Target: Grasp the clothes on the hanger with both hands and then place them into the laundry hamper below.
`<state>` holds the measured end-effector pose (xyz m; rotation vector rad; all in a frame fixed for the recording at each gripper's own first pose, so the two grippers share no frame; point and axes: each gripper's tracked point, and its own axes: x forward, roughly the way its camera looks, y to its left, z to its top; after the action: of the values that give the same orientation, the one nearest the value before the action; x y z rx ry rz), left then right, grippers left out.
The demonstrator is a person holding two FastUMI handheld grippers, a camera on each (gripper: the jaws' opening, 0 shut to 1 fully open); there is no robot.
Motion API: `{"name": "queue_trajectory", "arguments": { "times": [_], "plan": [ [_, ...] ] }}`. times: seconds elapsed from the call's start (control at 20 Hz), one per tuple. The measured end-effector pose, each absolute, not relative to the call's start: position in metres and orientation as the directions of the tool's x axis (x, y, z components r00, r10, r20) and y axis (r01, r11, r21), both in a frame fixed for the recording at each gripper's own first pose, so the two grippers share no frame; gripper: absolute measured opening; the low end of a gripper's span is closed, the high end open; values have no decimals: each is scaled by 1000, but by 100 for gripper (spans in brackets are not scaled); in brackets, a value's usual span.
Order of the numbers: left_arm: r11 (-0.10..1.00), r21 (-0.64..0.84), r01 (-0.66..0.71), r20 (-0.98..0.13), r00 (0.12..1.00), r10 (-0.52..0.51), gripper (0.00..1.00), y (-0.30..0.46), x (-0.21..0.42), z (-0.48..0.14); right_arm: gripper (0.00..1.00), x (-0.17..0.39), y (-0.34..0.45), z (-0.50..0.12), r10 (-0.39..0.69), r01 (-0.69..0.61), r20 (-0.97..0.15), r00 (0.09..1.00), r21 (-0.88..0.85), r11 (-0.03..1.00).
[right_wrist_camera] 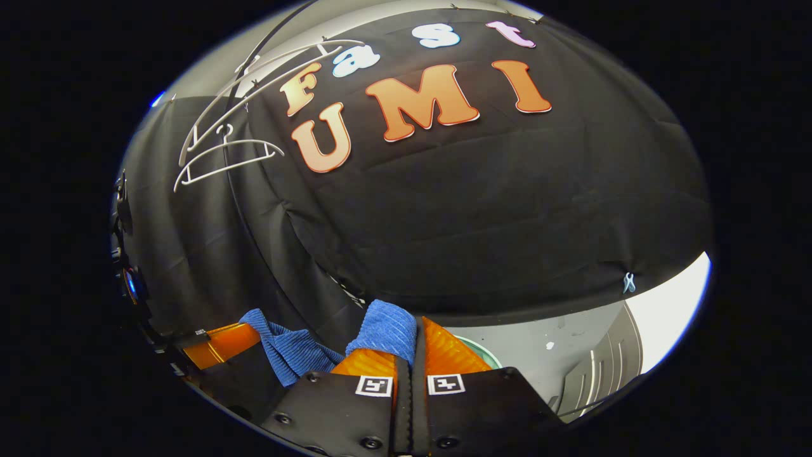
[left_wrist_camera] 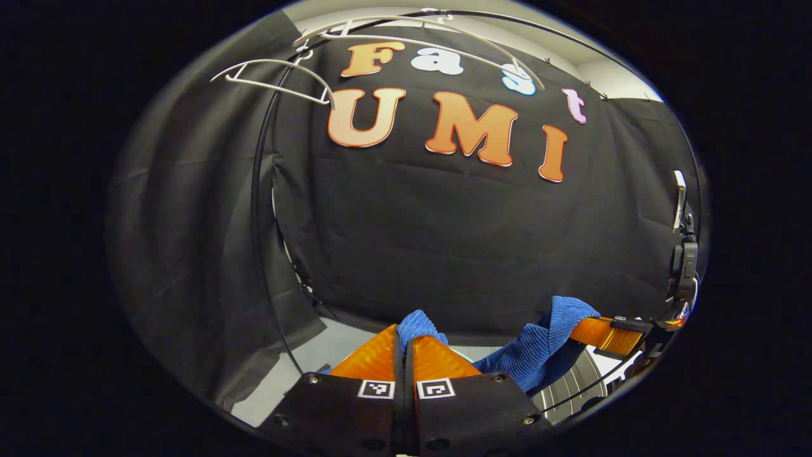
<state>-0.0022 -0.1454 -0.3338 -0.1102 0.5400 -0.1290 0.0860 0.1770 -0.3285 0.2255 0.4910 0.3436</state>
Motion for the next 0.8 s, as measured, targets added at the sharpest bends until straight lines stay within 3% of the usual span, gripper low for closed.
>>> {"name": "queue_trajectory", "arguments": {
  "times": [0.35, 0.4, 0.45, 0.8],
  "plan": [
    [989, -150, 16, -635, 765, -109, 0, -129, -20, -402, 7, 65, 170, -410, 314, -202, -560, 767, 253, 946],
    [989, -147, 14, -652, 751, -108, 0, -132, -22, -412, 2, 60, 167, -426, 312, -198, -579, 753, 252, 947],
    [990, -143, 13, -668, 737, -106, 0, -132, -23, -420, 7, 57, 168, -434, 310, -197, -591, 744, 249, 948],
    [992, -124, -2, -773, 627, -96, 0, -130, -46, -480, 7, 61, 173, -483, 288, -189, -665, 689, 219, 957]
  ]
}}
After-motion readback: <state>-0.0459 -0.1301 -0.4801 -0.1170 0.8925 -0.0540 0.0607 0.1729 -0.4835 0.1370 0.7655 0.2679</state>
